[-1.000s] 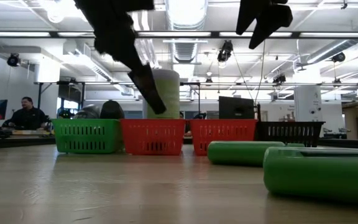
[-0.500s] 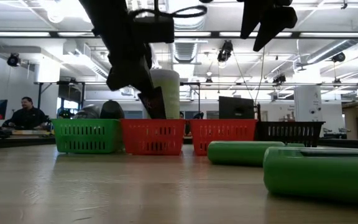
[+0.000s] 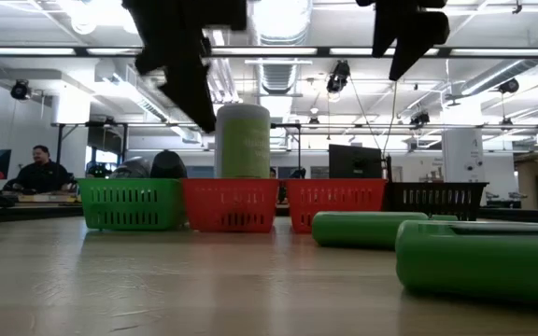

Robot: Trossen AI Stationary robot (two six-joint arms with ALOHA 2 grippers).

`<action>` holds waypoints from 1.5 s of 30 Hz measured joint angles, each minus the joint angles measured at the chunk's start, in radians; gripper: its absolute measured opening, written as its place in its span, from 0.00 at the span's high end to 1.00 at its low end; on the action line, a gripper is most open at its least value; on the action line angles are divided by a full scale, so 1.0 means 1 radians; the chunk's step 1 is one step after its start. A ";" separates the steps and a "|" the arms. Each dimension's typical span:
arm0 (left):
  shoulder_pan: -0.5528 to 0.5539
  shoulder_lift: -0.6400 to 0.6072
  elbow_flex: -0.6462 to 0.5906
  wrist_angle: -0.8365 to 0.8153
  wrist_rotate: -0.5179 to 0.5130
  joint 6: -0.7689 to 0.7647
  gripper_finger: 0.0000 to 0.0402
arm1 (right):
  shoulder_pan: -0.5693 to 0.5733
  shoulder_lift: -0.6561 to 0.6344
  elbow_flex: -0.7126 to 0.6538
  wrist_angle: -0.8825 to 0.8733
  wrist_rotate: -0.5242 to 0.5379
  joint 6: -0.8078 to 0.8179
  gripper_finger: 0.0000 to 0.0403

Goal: Pick & Place Travel size toiletries
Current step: Put the blue razor in the black bin

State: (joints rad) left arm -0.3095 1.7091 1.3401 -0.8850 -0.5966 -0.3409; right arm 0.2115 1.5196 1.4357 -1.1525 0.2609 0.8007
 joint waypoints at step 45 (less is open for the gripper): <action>-0.148 -0.455 -0.105 -0.108 0.075 -0.143 0.46 | 0.279 0.510 -0.045 0.310 -0.363 0.920 0.31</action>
State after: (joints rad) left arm -0.4572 1.2545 1.2354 -0.9926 -0.5213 -0.4843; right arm 0.4900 2.0298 1.3904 -0.8424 -0.1020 1.7206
